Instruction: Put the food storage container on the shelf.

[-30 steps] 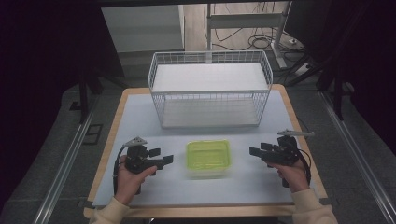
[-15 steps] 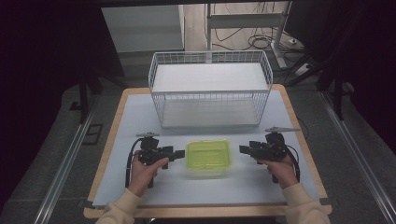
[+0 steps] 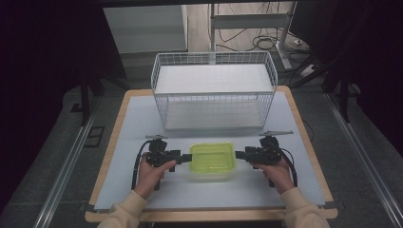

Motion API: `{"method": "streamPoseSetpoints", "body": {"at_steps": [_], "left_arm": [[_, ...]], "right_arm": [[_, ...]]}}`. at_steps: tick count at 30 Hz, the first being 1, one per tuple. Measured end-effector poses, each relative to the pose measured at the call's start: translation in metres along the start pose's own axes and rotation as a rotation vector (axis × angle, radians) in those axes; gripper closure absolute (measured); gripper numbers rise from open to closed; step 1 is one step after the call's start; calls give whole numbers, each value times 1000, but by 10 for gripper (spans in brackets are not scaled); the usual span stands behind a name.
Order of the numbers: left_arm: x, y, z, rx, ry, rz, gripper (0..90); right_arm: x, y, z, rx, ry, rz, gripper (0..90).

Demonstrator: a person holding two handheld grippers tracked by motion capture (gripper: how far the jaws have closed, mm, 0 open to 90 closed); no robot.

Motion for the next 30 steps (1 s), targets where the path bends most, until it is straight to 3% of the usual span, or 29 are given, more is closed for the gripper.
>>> {"method": "streamPoseSetpoints", "body": {"at_steps": [10,15,18,20,22,25,28,30], "left_arm": [[0,-4,-6,-6,5,17,307],[5,0,-15,16,-23,21,369],[6,-1,-17,24,-18,29,451],[7,-3,-17,22,-12,50,560],[8,-2,-16,56,-10,82,666],[9,0,-13,75,-3,95,695],[7,7,-6,102,25,92,749],[6,13,-1,105,42,66,798]], "right_arm": [[4,-1,-14,-29,-33,-47,435],[8,-2,-19,-52,-57,-65,504],[12,-5,-23,-89,-84,-87,562],[13,-7,-26,-118,-100,-96,615],[13,-8,-27,-146,-99,-124,672],[13,-7,-27,-157,-105,-156,707],[11,-10,-22,-154,-87,-164,758],[8,-12,-18,-150,-67,-160,796]]}}
Point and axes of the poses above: each handheld gripper's, and its own axes: z roughly backward along the jaws, x roughly out of its underside, y roughly to its right, the point moved 6 cm from there along -z, roughly forward along the jaws, and after that the axes turned 5 degrees about y, right-handed, at the moved point
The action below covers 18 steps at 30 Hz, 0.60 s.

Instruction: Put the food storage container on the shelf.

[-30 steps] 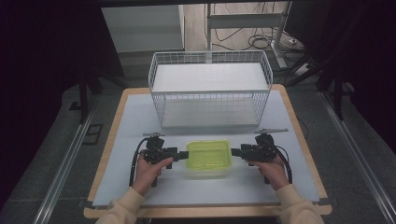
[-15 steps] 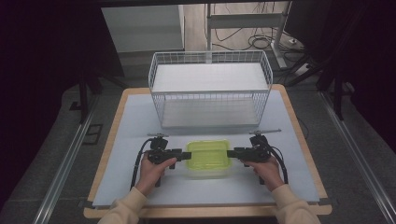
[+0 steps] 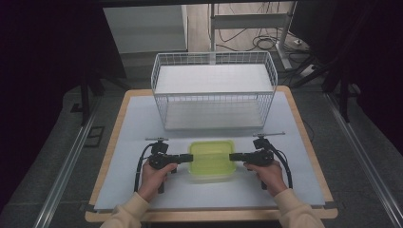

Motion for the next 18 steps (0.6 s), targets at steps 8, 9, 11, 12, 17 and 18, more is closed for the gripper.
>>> {"method": "streamPoseSetpoints", "body": {"at_steps": [8,9,11,12,17,18], "left_arm": [[0,9,6,13,21,-25,814],[0,10,7,15,22,-26,813],[-1,12,9,15,25,-31,812],[-1,13,10,14,27,-36,812],[-7,20,17,10,51,-68,812],[-8,22,18,16,56,-67,812]], "right_arm": [[-3,-10,10,-7,35,33,802],[-4,-11,11,-7,38,40,802],[-5,-14,13,-10,43,49,802],[-5,-15,13,-10,45,53,802],[-9,-24,18,-10,68,80,802],[-10,-26,19,-11,72,86,802]]}}
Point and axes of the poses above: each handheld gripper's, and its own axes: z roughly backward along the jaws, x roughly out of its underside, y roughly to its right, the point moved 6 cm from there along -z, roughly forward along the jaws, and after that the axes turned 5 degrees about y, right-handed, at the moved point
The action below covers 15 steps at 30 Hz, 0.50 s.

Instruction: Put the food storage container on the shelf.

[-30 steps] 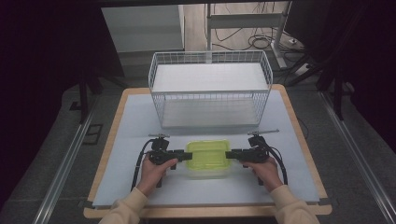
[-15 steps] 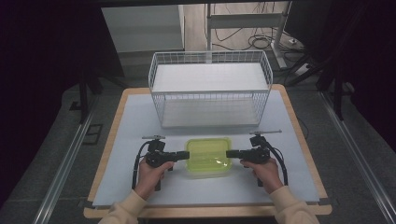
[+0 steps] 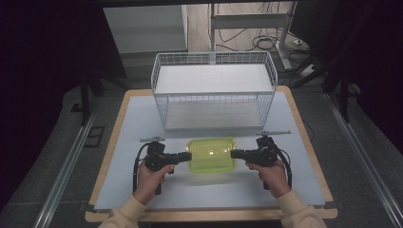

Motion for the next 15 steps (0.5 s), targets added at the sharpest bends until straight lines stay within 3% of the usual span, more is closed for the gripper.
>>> {"method": "streamPoseSetpoints", "body": {"at_steps": [15], "left_arm": [[-17,15,14,-3,40,-56,812]], "right_arm": [[-16,-15,9,-19,49,49,802]]}}
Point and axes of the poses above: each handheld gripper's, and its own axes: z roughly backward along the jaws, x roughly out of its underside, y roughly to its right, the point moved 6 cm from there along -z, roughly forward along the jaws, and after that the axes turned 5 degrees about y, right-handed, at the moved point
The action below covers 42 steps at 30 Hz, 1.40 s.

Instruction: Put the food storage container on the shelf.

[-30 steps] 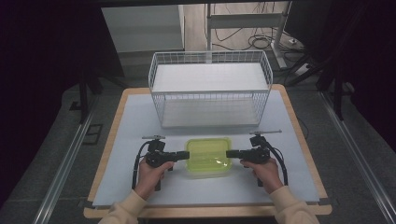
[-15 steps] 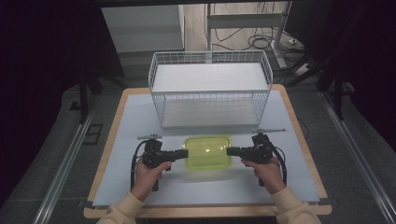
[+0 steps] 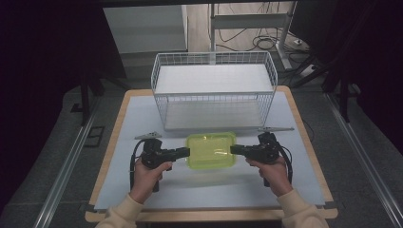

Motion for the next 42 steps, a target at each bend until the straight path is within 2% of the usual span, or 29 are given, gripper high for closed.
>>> {"method": "streamPoseSetpoints", "body": {"at_steps": [7,13,21,27,37,42], "left_arm": [[-14,2,3,-10,15,-21,812],[-23,3,6,-9,27,-20,813],[-35,12,9,-5,39,-43,813],[-44,17,11,17,48,-40,813],[-65,26,17,11,68,-71,813],[-74,29,20,17,72,-84,813]], "right_arm": [[-12,-3,0,-3,15,11,802],[-24,-8,0,1,28,35,802],[-35,-16,7,0,46,45,802],[-43,-20,13,0,59,57,802],[-64,-30,19,8,85,88,803],[-71,-35,22,5,95,86,802]]}}
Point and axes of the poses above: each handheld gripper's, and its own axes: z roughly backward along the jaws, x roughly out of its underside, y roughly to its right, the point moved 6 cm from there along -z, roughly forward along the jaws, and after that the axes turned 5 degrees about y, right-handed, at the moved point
